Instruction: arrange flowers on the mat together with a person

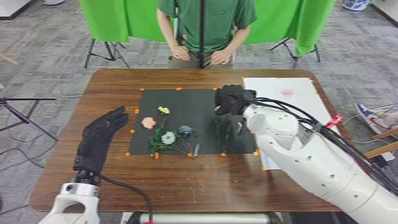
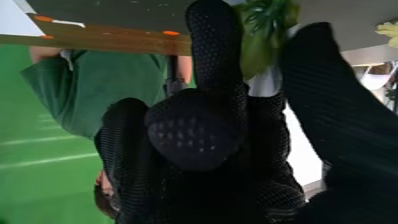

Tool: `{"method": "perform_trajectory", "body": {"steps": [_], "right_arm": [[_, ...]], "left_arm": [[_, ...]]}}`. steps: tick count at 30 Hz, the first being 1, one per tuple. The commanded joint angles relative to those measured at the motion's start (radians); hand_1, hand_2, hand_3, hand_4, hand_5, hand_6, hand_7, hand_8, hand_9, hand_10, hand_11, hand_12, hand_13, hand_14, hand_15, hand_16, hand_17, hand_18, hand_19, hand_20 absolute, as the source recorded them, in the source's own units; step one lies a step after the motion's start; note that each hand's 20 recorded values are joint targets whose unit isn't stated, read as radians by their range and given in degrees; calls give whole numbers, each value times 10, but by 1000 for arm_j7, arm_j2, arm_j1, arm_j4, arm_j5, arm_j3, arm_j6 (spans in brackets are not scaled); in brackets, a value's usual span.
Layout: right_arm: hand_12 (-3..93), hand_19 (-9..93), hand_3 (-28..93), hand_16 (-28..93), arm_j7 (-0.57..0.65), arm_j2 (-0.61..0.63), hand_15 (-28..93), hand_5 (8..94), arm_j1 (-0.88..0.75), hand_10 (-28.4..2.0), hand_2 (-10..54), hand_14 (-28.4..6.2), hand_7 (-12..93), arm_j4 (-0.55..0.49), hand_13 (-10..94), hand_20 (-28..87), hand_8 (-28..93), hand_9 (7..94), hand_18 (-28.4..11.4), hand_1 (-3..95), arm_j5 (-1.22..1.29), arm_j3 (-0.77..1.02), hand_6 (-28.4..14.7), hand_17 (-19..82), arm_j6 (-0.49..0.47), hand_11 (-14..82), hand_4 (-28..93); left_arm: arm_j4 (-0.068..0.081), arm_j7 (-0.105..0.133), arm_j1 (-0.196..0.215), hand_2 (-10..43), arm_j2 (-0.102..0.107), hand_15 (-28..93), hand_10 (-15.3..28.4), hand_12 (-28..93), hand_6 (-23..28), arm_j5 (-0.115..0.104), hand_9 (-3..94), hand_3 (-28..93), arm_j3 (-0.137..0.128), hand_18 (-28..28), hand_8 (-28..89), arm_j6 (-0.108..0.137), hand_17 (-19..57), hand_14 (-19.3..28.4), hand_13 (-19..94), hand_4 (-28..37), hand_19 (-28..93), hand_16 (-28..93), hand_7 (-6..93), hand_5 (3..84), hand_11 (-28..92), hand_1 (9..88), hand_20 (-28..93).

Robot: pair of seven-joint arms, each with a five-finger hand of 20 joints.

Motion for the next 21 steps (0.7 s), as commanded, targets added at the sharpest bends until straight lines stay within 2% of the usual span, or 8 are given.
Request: {"method": "perform_trajectory", "body": {"steps": [1,8,12,16,17,18,21], "right_arm": [[173,932,711,277,-5,22,597,705,-13,-108,-95,-6,165,-3,937,553,-119,829,-147,371,-7,1,37,648,8,144,-243],[168,932,714,278,-10,31,592,674,-13,-104,-95,-5,161,-8,937,548,-122,816,-148,356,-12,2,38,647,5,140,-245],[165,932,710,278,-8,41,583,653,-26,-107,-95,-7,160,-50,937,546,-123,805,-149,348,-11,44,36,646,9,135,-247],[161,932,706,281,2,32,575,633,-110,-113,-95,-6,152,-158,937,543,-122,793,-150,332,11,202,32,643,46,130,-245],[161,932,703,282,15,27,574,631,-151,-114,-95,-7,152,-195,937,542,-122,792,-151,328,19,260,31,643,65,128,-245],[160,932,700,282,23,12,573,629,-189,-114,-95,-8,150,-227,937,541,-122,790,-151,322,40,318,31,643,77,127,-245],[158,932,686,281,28,-47,572,634,-367,-121,-95,-8,142,-340,937,537,-117,785,-150,286,212,525,26,644,156,119,-217]], "left_arm": [[8,-11,8,-58,-1,87,122,152,35,-1,423,665,-1,118,-51,-20,29,156,322,-196,47,43,114,448,124,231,170],[11,-10,1,-60,-1,86,121,153,35,1,421,665,-2,120,-50,-23,27,155,320,-194,48,44,114,445,122,232,169],[8,-4,6,-62,-4,86,121,154,35,3,421,664,-3,121,-50,-21,26,155,320,-193,50,46,114,445,121,234,170],[6,-1,12,-63,-7,86,121,155,35,3,421,662,-5,123,-51,-19,24,155,319,-193,50,47,114,444,121,236,170],[7,-7,6,-62,-7,86,121,154,35,3,421,662,-5,123,-51,-25,25,155,319,-193,50,47,113,444,121,236,170],[3,-4,12,-64,-10,86,121,155,35,5,421,663,-5,123,-50,-21,25,156,319,-192,49,47,114,444,121,235,170],[2,1,4,-64,-8,85,120,155,35,5,421,663,3,123,-50,-30,25,156,319,-193,47,47,113,444,120,235,169]]}}
